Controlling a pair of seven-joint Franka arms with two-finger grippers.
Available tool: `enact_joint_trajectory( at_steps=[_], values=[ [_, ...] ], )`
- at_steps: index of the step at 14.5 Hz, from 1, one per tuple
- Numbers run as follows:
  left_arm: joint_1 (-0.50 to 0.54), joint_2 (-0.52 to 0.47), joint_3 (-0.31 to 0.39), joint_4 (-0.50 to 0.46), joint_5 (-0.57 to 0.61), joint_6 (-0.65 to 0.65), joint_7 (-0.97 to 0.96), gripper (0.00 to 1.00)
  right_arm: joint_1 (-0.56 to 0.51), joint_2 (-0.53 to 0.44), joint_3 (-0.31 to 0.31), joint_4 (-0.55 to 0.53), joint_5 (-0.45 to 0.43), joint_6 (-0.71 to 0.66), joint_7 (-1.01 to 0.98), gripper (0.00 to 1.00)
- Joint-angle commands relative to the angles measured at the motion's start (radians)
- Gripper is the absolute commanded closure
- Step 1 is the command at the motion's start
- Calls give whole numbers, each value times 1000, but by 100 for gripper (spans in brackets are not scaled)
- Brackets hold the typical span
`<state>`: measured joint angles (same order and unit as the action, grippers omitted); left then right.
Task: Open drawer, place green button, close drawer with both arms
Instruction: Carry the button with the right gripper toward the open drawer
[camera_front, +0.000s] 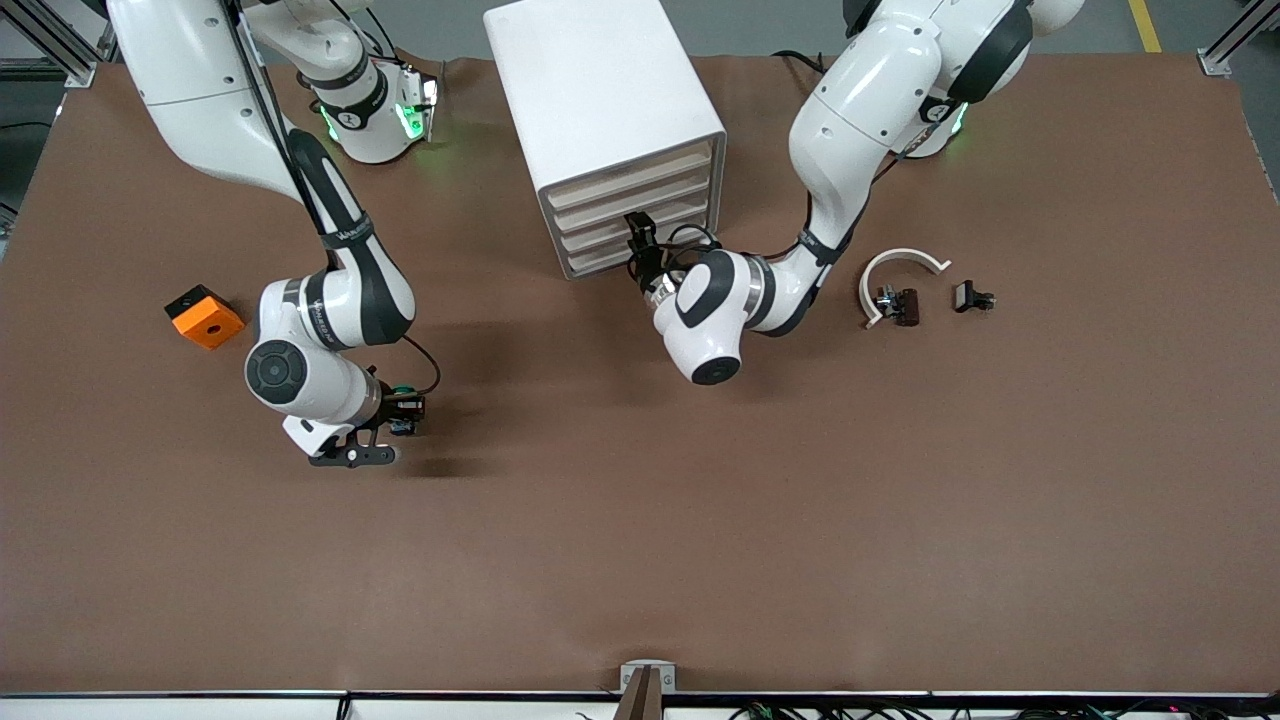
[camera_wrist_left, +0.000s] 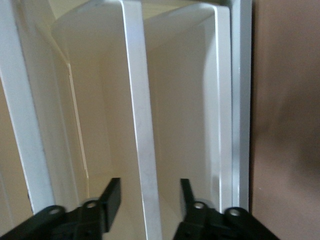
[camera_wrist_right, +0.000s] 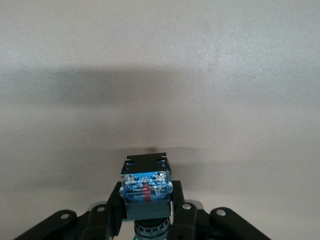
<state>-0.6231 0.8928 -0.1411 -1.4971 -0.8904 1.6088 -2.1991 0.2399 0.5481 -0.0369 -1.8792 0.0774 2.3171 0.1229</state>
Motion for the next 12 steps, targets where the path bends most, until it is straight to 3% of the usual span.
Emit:
enact_joint_trajectory(
  at_steps=[1,4,6,8,12],
  values=[
    [-1,14,5,20,-21,-13,-7,58,13,-37,-5,21,10,-62,8,81],
    [-7,14,6,20,-19,-13,-5,73,30,-69,-5,72,9,-174,42,80],
    [-6,17,6,20,-21,-13,-5,83,53,-80,-5,145,-1,-319,144,80],
    [-6,15,8,20,-19,-13,-8,100,82,-85,-5,233,-1,-465,231,80],
    [3,12,15,37,-16,-13,-16,100,156,-125,-3,325,2,-617,444,80]
  ],
)
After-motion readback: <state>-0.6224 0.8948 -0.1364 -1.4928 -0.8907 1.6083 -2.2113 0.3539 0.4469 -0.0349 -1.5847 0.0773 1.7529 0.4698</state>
